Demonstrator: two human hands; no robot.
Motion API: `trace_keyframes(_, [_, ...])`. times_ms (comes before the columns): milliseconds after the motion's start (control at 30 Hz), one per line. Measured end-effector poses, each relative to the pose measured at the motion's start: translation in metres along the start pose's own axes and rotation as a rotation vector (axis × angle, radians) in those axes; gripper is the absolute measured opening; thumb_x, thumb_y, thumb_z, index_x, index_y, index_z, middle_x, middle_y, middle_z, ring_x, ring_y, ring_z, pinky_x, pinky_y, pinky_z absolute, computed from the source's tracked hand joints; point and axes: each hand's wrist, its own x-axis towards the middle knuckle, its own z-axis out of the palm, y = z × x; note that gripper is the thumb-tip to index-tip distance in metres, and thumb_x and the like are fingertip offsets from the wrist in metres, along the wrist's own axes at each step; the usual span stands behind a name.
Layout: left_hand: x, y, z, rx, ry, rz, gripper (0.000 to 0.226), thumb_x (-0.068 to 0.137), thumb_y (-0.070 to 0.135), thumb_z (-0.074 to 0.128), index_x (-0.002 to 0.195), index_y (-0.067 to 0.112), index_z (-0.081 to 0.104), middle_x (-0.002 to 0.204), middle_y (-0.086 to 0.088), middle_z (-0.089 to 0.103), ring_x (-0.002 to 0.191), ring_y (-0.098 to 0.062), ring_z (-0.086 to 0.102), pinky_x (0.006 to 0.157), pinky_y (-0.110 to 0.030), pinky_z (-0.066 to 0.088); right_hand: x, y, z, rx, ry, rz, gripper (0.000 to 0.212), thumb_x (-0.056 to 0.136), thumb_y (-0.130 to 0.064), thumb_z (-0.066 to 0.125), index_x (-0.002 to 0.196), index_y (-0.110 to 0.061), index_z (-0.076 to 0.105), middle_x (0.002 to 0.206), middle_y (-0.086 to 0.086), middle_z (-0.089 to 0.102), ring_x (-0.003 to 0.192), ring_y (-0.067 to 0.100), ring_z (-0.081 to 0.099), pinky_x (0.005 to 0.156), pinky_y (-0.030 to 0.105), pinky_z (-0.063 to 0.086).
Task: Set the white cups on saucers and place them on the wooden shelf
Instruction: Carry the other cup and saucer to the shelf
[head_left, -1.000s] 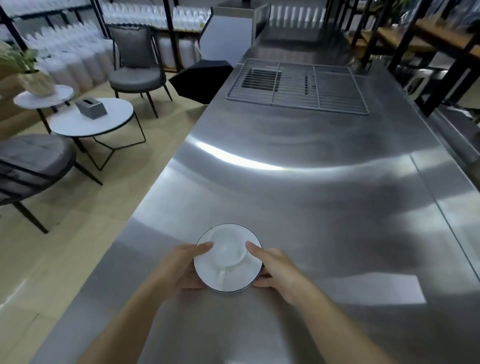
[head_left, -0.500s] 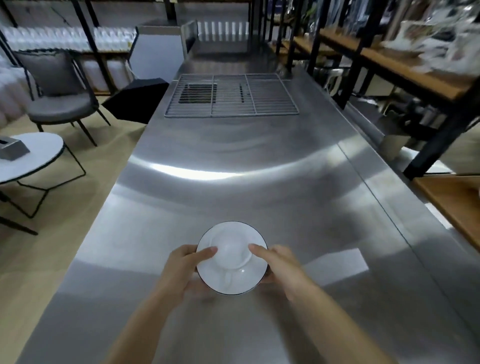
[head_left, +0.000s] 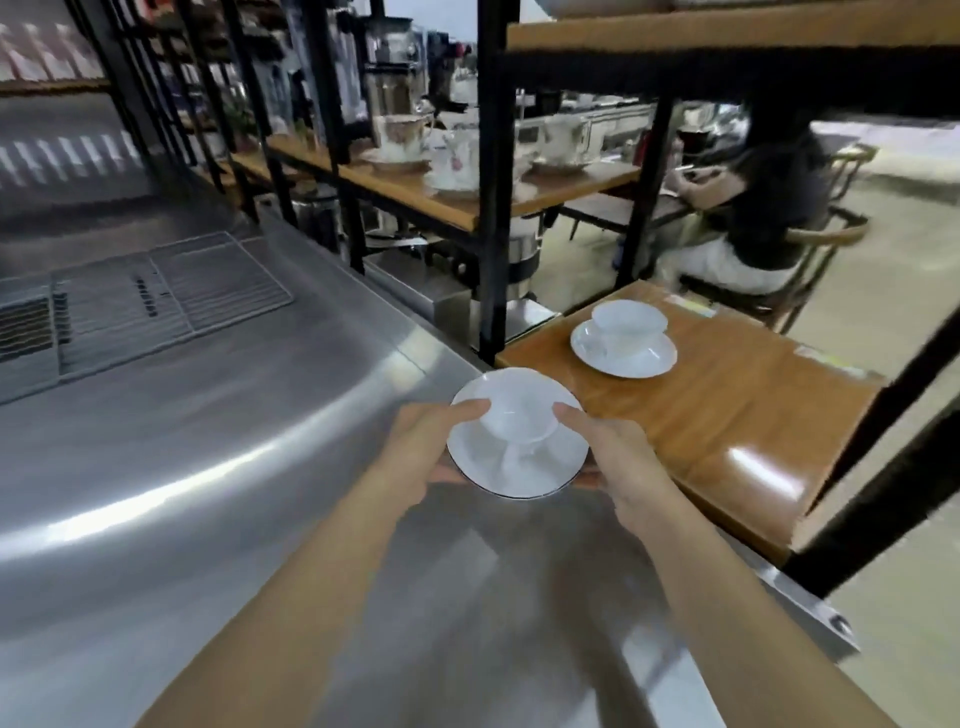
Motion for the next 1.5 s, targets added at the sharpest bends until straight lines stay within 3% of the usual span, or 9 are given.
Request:
trace_keyframes(167, [0.047, 0.019, 0.087, 0.021, -0.065, 0.027, 0.033, 0.07, 0.031, 0.075, 0.095, 0.013, 0.065, 0.099, -0.007, 0.069, 0.079, -0.02, 0.064, 0.047, -0.026, 0.053, 0.022, -0.015, -0.057, 0.138, 0.216, -0.001, 0.055, 0.074, -0.044, 0.067, 0.117, -0.011, 0.057, 0.111, 0.01, 0.065, 0.1, 0.029, 0.061, 0.083, 0.041, 0.053])
trace_keyframes(300, [0.076, 0.018, 0.145, 0.05, -0.111, -0.025, 0.038, 0.068, 0.038, 0.076, 0.094, 0.014, 0.061, 0.084, 0.002, 0.062, 0.079, -0.021, 0.06, 0.056, -0.031, 0.052, 0.041, -0.015, -0.092, 0.201, 0.414, 0.037, 0.064, 0.074, -0.043, 0.064, 0.122, -0.003, 0.05, 0.112, 0.012, 0.062, 0.092, 0.028, 0.059, 0.06, 0.03, 0.045])
trace_keyframes(367, [0.088, 0.012, 0.169, 0.066, -0.131, -0.038, 0.039, 0.068, 0.039, 0.076, 0.095, 0.016, 0.059, 0.079, 0.005, 0.058, 0.078, -0.018, 0.057, 0.066, -0.034, 0.051, 0.048, -0.011, -0.105, 0.225, 0.502, 0.072, 0.069, 0.075, -0.047, 0.061, 0.128, -0.006, 0.045, 0.12, 0.012, 0.058, 0.1, 0.03, 0.056, 0.066, 0.033, 0.042])
trace_keyframes(533, [0.105, -0.002, 0.205, 0.057, -0.218, -0.025, 0.018, 0.074, 0.033, 0.073, 0.074, 0.026, 0.055, 0.075, 0.012, 0.055, 0.069, -0.004, 0.047, 0.053, -0.022, 0.031, 0.064, 0.006, -0.124, 0.298, 0.667, 0.058, 0.062, 0.081, -0.048, 0.059, 0.13, -0.014, 0.044, 0.123, 0.007, 0.055, 0.097, 0.023, 0.048, 0.076, 0.035, 0.035])
trace_keyframes(700, [0.113, -0.009, 0.224, 0.082, -0.275, 0.001, 0.031, 0.076, 0.03, 0.071, 0.102, 0.016, 0.061, 0.099, 0.0, 0.061, 0.093, -0.02, 0.055, 0.07, -0.029, 0.04, 0.075, 0.02, -0.128, 0.395, 0.775, -0.011, 0.056, 0.082, -0.045, 0.061, 0.128, -0.015, 0.047, 0.113, 0.005, 0.055, 0.096, 0.023, 0.049, 0.075, 0.035, 0.035])
trace_keyframes(800, [0.117, -0.014, 0.232, 0.092, -0.3, 0.011, 0.031, 0.076, 0.028, 0.071, 0.099, 0.01, 0.062, 0.1, -0.004, 0.061, 0.095, -0.022, 0.053, 0.068, -0.03, 0.042, 0.084, 0.025, -0.131, 0.445, 0.818, -0.027, 0.052, 0.084, -0.043, 0.059, 0.126, -0.016, 0.047, 0.107, 0.001, 0.053, 0.09, 0.02, 0.046, 0.072, 0.034, 0.035])
trace_keyframes(967, [0.121, -0.017, 0.247, 0.14, -0.334, -0.015, 0.029, 0.074, 0.033, 0.071, 0.082, 0.007, 0.061, 0.094, -0.011, 0.059, 0.095, -0.029, 0.058, 0.089, -0.046, 0.049, 0.097, 0.025, -0.14, 0.44, 0.905, -0.024, 0.052, 0.085, -0.042, 0.056, 0.129, -0.015, 0.047, 0.121, 0.01, 0.058, 0.095, 0.025, 0.051, 0.076, 0.037, 0.039])
trace_keyframes(1400, [0.137, -0.013, 0.277, 0.139, -0.304, -0.024, 0.046, 0.072, 0.039, 0.071, 0.103, 0.007, 0.061, 0.092, -0.008, 0.061, 0.096, -0.027, 0.058, 0.09, -0.049, 0.052, 0.127, 0.014, -0.169, 0.435, 0.875, 0.046, 0.057, 0.084, -0.045, 0.056, 0.131, -0.013, 0.045, 0.126, 0.009, 0.054, 0.103, 0.026, 0.049, 0.081, 0.035, 0.037])
trace_keyframes(1500, [0.139, -0.013, 0.275, 0.189, -0.322, -0.022, 0.056, 0.074, 0.05, 0.066, 0.111, 0.009, 0.058, 0.099, -0.006, 0.061, 0.098, -0.024, 0.057, 0.086, -0.043, 0.054, 0.126, 0.012, -0.172, 0.234, 0.994, 0.079, 0.064, 0.082, -0.056, 0.052, 0.13, -0.015, 0.046, 0.13, 0.01, 0.051, 0.117, 0.032, 0.047, 0.096, 0.044, 0.038])
